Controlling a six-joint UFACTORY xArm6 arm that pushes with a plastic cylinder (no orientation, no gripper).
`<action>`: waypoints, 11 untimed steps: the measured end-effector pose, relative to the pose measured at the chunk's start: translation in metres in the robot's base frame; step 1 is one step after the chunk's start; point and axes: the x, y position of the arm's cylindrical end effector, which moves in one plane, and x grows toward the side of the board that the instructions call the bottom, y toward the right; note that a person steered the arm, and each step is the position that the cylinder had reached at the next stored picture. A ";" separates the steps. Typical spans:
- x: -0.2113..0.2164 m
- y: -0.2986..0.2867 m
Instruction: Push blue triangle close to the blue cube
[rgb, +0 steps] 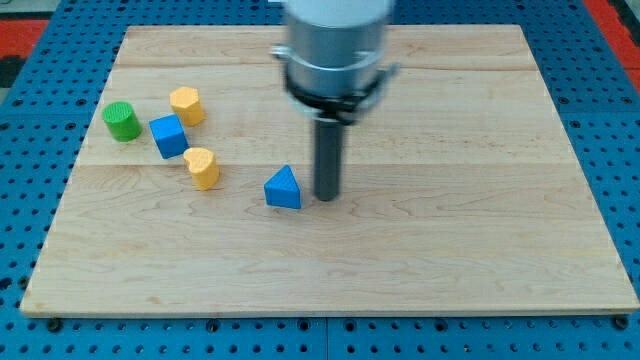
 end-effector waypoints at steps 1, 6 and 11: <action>-0.002 -0.074; -0.018 -0.137; -0.049 -0.111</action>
